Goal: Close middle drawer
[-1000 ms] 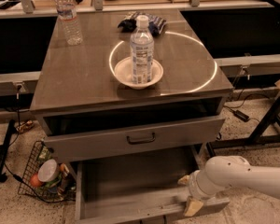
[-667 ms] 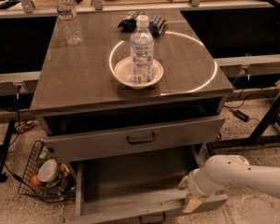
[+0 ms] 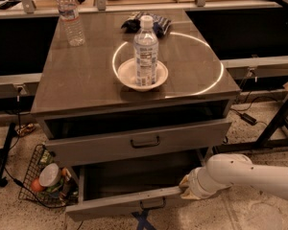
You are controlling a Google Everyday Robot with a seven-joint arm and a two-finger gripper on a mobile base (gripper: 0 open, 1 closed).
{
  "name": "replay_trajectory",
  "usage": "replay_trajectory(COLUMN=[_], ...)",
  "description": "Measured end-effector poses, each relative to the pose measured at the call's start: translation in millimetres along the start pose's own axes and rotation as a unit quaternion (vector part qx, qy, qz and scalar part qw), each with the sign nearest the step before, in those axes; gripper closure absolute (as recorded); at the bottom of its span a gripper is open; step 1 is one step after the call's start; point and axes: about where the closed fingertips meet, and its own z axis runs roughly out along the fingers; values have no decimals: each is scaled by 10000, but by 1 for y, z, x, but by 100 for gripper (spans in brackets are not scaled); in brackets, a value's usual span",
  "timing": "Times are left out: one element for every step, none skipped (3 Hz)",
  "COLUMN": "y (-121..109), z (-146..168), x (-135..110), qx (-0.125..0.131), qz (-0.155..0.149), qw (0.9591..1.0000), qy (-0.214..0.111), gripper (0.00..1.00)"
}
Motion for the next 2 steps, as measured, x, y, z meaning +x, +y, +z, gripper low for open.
replay_trajectory(y=[0, 1], z=[1, 2], x=[0, 0], qx=[0, -13], qz=[0, -2], qw=[10000, 10000], qy=[0, -5], gripper=[100, 82])
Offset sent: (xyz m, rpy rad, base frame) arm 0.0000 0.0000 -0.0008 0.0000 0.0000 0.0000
